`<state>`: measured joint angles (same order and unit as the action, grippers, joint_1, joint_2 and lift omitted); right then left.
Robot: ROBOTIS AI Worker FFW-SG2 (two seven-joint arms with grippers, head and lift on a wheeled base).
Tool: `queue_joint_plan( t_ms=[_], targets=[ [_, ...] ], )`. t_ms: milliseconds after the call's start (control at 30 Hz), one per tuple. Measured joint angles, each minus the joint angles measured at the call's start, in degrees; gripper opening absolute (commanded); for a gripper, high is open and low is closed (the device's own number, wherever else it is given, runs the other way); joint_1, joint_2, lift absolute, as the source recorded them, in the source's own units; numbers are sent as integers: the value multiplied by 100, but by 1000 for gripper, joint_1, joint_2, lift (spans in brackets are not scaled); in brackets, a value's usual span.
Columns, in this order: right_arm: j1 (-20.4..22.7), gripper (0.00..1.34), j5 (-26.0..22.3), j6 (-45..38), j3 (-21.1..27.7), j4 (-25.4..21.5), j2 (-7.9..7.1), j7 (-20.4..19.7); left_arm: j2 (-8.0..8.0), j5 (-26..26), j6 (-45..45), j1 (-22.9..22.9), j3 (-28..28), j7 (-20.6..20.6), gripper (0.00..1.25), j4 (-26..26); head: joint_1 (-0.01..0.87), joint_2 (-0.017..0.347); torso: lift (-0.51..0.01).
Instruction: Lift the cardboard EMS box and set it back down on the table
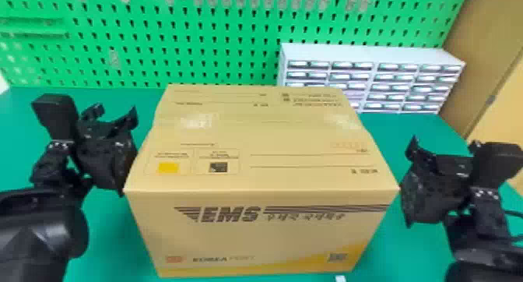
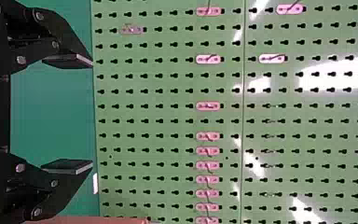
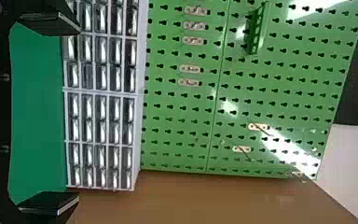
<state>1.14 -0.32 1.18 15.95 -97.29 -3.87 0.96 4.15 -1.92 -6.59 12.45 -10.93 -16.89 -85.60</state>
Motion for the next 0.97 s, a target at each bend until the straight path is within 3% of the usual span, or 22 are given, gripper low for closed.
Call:
queue_joint_plan(
  t_ms=[367, 967],
  targets=[
    [50, 1269, -94, -108, -69, -63, -124, 0, -2, -5, 0, -4, 33, 27, 761, -9, 678, -14, -89],
    [53, 1269, -95, -74, -93, -63, -131, 0, -2, -2, 0, 0, 79, 37, 761, -9, 678, -14, -89]
  ],
)
